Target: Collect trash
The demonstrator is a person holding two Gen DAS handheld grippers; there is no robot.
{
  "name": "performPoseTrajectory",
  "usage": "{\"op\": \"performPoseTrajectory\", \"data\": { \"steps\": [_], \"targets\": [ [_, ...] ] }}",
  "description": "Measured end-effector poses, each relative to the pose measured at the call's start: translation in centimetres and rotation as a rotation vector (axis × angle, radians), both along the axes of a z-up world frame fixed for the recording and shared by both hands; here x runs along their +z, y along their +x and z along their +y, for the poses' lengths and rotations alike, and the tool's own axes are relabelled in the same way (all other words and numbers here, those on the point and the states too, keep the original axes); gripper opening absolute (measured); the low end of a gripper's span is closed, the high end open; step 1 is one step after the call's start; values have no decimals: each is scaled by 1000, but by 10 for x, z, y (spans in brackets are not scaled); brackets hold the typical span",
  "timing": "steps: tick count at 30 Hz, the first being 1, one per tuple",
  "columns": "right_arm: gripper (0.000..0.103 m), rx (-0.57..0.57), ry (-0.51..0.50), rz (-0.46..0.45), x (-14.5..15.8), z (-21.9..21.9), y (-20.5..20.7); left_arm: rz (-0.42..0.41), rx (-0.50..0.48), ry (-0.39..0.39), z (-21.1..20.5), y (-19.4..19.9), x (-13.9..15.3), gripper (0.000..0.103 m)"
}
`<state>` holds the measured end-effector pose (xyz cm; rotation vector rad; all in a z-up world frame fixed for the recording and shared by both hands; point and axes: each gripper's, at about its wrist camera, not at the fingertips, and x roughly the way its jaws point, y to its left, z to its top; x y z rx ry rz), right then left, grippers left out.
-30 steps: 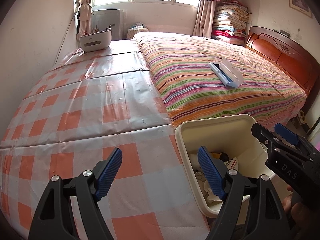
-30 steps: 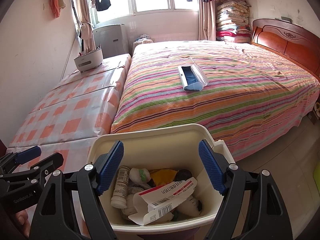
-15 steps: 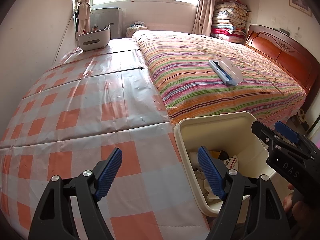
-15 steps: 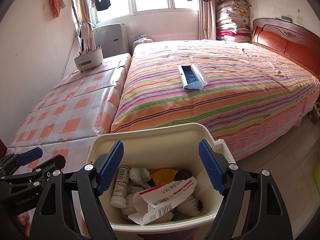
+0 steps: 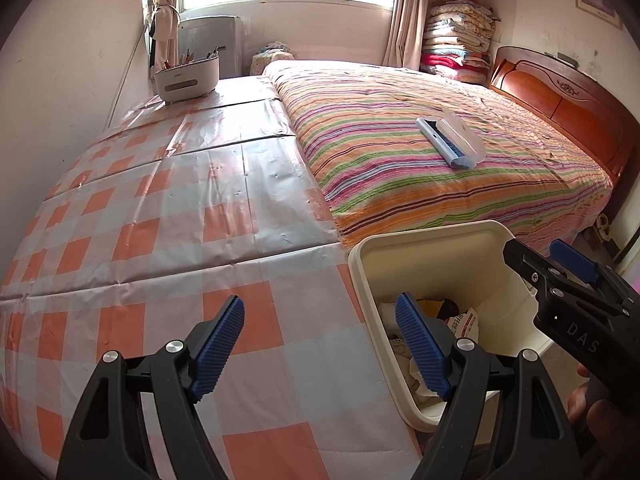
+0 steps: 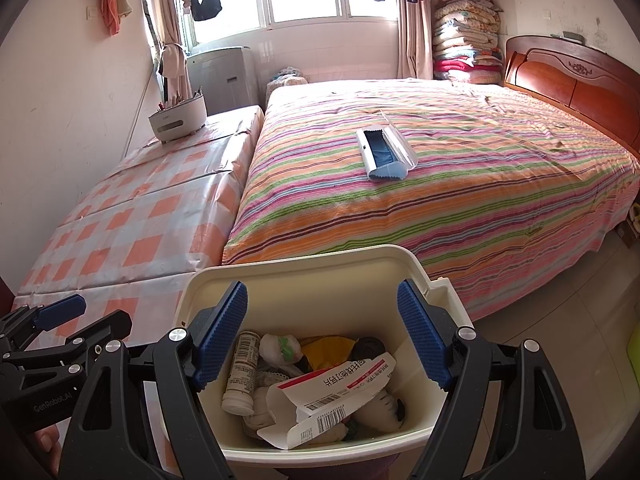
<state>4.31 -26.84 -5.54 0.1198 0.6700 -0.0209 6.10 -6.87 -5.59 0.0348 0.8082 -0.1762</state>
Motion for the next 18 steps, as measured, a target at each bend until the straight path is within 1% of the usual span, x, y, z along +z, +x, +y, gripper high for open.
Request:
{"op": "performPoseTrajectory", "data": {
  "steps": [2,6,11,14,18],
  "targets": [
    [77,0,0,1,0,0,0,6,-12,-1,-1,0,0,76],
    [77,4,0,5,-1,1,0,-10,-35,22,-3,-2,2,76],
    [77,8,1,7,-1,2,2,-58,-72,47,-8,-6,5,76],
    [77,7,1,7,-1,2,2,-84,-82,80,-12,-8,7,76],
    [77,7,2,7,-1,2,2,-68,-78,65,-10,-6,6,76]
  ]
}}
